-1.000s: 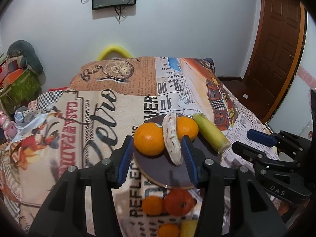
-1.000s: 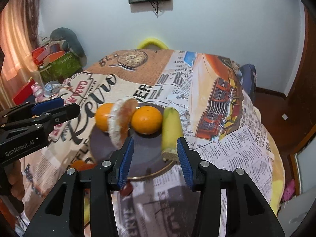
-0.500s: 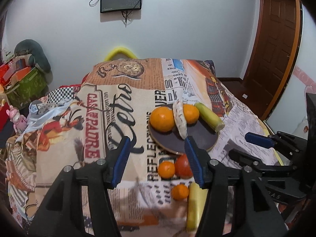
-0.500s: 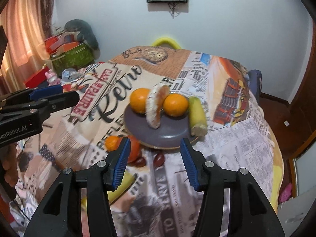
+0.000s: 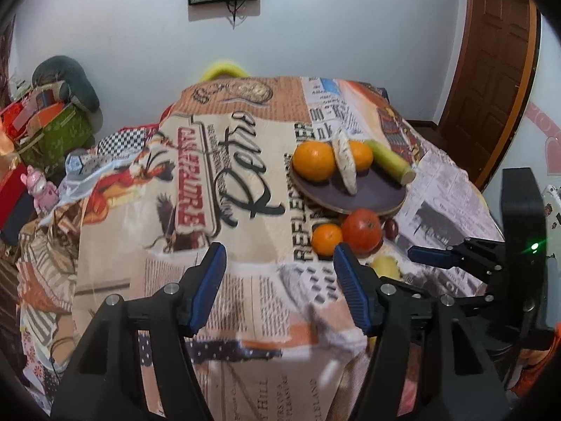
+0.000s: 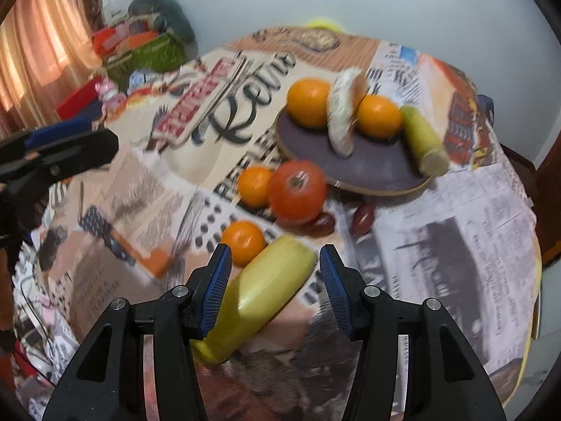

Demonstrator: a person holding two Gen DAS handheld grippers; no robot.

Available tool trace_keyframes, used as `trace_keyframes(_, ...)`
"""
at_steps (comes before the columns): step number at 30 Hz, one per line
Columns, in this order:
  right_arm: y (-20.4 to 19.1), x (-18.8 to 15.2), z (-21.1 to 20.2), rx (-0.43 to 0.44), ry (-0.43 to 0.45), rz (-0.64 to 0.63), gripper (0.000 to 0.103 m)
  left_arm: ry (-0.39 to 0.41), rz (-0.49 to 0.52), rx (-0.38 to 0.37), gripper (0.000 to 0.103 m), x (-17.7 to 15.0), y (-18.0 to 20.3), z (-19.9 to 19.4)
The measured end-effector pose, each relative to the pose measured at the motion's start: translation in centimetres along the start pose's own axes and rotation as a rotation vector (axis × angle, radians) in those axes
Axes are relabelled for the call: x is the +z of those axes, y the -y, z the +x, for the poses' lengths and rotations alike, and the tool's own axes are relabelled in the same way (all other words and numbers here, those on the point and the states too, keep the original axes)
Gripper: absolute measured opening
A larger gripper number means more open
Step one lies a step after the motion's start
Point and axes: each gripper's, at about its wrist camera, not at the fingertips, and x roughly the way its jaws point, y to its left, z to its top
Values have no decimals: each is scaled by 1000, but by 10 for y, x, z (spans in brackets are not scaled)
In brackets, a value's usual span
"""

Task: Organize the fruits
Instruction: 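Grasp the second yellow-green cylindrical vegetable with the right tool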

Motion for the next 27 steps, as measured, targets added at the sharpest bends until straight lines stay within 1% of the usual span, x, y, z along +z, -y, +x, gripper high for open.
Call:
trace_keyframes(2,-5,-4,7,-1,-22,-12,49,-18,-10,-2,63,-8,-3,3)
trace_keyframes(4,-7,-8,12,-9,-35,-18,55,-33,-13,-5,63,-14,-5,6)
trace_keyframes(9,-8,-13,19,-9,-43,-13,67,-70,-19,-11,63,-27,-4,16)
trace_keyframes(11,-9,-13,21,-9,-44,-19,68,-83,-24,-16,63,-30,-2,19)
trace_keyframes(14,-7,-14,19,3,-44,-43,62,-92,-24,-18,63,-33,1,22)
trace_keyframes(16,-5,-17,15,16,-42,-63,53,-94,-24,-23,63,-34,3,23)
trace_keyframes(17,-3,-19,13,16,-40,-71,49,-94,-24,-24,63,-34,3,23)
trace_keyframes(19,2,-24,6,1,-38,-97,38,-94,-23,-29,63,-33,5,24)
trace_keyframes(21,8,-30,1,-29,-37,-117,34,-98,-22,-34,63,-33,7,25)
trace_keyframes(23,19,-35,-5,-47,-38,-111,34,-101,-22,-43,63,-32,9,26)
trace_keyframes(27,42,-38,-11,-51,-39,-60,34,-106,-12,-56,63,-31,16,29)
